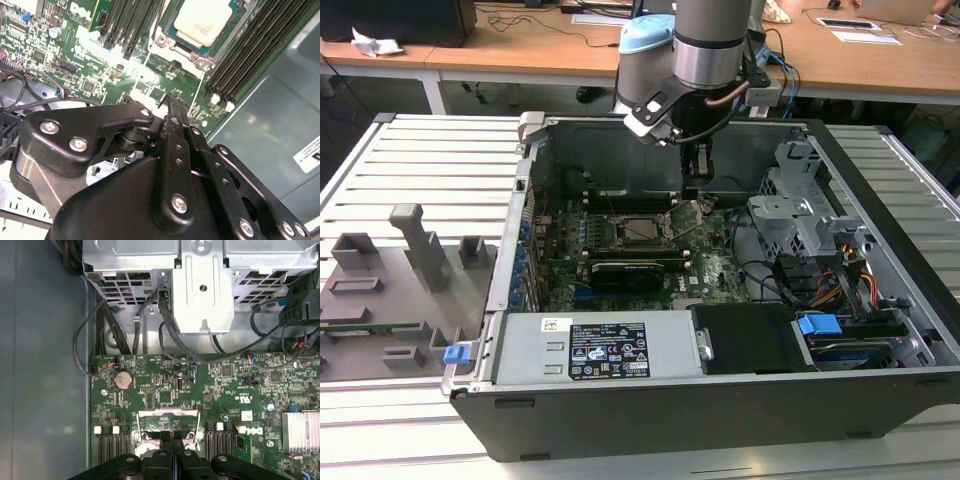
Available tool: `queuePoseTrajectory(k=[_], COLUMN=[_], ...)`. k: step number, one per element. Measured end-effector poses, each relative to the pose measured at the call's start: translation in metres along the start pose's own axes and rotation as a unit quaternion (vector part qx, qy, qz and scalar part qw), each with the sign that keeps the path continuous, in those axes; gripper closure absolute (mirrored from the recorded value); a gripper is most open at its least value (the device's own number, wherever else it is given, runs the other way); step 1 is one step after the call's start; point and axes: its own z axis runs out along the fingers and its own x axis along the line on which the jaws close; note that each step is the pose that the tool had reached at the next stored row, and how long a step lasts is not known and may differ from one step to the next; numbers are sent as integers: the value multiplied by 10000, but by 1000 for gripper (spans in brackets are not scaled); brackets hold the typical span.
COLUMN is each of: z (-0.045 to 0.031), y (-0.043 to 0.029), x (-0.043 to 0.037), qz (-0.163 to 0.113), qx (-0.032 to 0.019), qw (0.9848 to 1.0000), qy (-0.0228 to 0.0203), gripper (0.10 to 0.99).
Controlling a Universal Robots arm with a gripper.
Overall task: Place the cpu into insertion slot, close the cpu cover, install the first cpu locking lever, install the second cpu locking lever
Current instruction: 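Close the cpu cover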
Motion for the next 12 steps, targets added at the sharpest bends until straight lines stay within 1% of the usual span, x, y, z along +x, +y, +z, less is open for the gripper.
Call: queuePoseTrajectory(k=[6,12], z=[5,9], y=[85,150], x=[2,4], qz=[0,-1], qx=[0,0], qw=[10000,10000], qy=[0,0], gripper=[980,980])
